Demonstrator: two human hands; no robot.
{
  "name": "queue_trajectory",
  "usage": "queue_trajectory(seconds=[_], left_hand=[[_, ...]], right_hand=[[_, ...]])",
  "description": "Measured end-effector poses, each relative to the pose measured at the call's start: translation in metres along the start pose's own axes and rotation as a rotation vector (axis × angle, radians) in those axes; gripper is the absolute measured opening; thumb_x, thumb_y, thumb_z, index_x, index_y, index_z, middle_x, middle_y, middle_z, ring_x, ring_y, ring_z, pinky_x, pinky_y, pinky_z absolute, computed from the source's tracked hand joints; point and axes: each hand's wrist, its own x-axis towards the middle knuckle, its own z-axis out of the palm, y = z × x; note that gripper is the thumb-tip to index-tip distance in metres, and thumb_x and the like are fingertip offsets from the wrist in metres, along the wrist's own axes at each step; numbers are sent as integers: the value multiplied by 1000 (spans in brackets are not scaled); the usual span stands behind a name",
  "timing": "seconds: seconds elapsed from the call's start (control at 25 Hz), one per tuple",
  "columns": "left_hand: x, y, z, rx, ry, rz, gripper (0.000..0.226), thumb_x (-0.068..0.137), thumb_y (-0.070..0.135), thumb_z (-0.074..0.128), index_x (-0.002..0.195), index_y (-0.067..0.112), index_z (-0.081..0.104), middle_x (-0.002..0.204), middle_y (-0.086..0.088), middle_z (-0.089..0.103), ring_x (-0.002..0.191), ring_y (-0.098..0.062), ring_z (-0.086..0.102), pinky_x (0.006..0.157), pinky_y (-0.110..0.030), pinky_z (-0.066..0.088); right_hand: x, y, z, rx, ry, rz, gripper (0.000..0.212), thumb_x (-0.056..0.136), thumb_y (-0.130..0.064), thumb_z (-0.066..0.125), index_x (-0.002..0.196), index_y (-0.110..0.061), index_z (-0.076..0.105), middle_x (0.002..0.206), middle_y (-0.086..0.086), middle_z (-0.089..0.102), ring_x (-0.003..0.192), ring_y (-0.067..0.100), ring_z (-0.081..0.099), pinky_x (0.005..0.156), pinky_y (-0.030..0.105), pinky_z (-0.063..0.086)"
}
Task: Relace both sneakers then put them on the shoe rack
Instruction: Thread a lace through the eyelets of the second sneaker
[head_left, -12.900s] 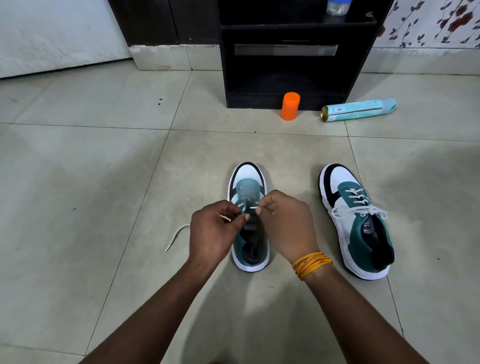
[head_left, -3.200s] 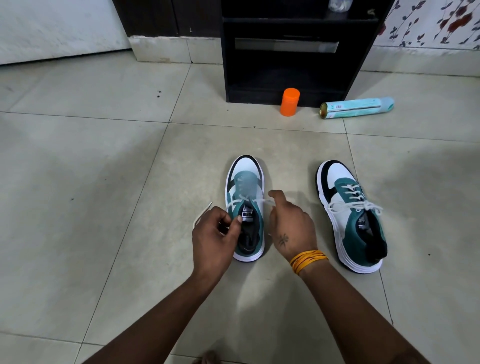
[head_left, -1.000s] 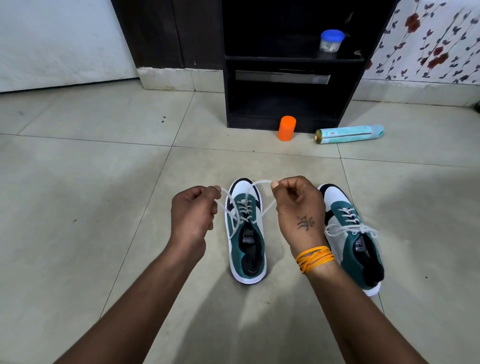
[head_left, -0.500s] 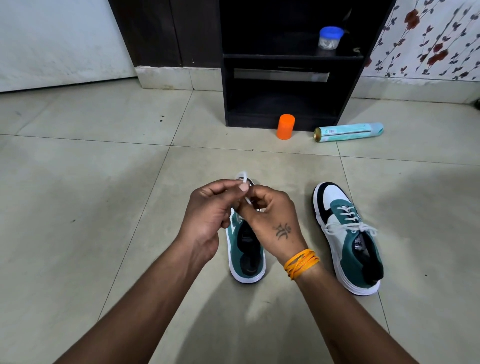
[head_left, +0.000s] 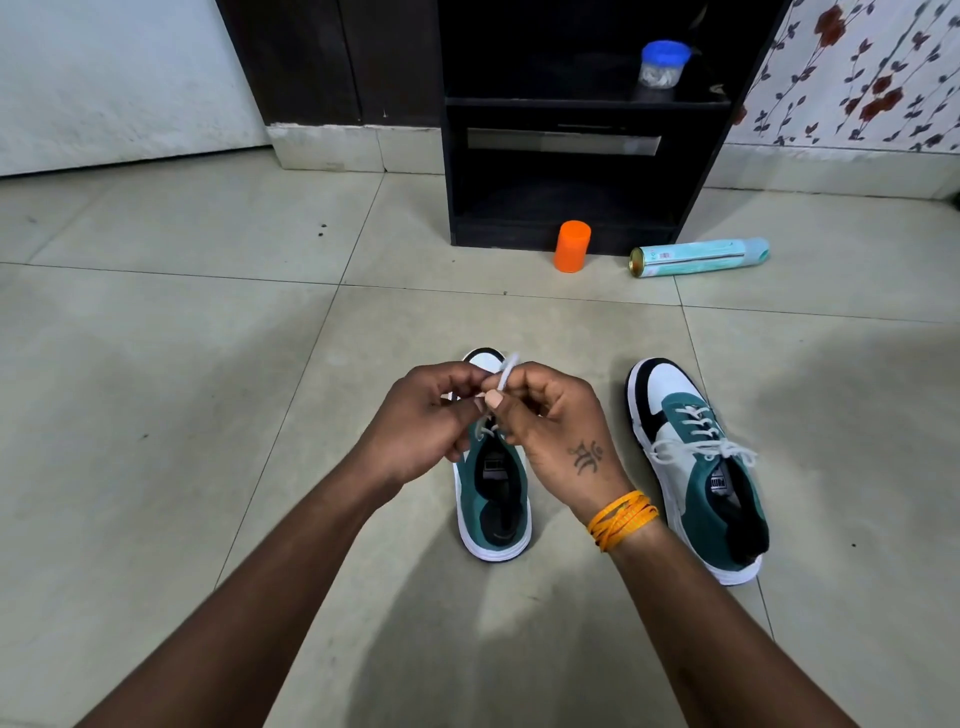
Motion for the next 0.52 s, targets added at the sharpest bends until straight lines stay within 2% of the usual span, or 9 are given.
queue_trajectory(seconds=[0.12,0.28,0.4,0.48,0.52], left_hand=[[-1,-9,2,176,113,102,17,93,8,69,87,23,75,64,13,59,55,-6,48,55,-27,43],[-4,-14,6,409,220,357,15,79,23,88,83,25,74,65,13,49,61,-7,49,58,-18,32],[-4,-17,8,474,281,447,11,79,29,82,84,25,72,65,15,43,61,-5,50,57,-19,33],[-5,-20,8,516,315,475,8,82,32,77,85,27,71,66,14,41,60,-6,48,54,-26,38],[-6,-20,7,543,339,483,8,84,34,76,86,28,71,66,14,40,60,-8,46,54,-28,40]], right_hand=[[1,2,0,62,87,72,26,101,-19,66,84,1,64,75,20,68,63,20,62,67,49,59],[3,3,4,115,139,142,17,98,-14,70,89,0,65,76,23,69,57,21,62,62,44,57],[1,-1,4,135,183,184,16,92,-9,74,102,-7,63,76,19,73,52,20,64,59,30,54],[1,-3,2,89,145,167,7,93,-6,70,99,-11,70,75,12,75,53,15,65,60,26,54],[0,-2,1,45,109,152,12,93,-4,66,93,-12,75,74,6,75,56,11,65,61,26,55]])
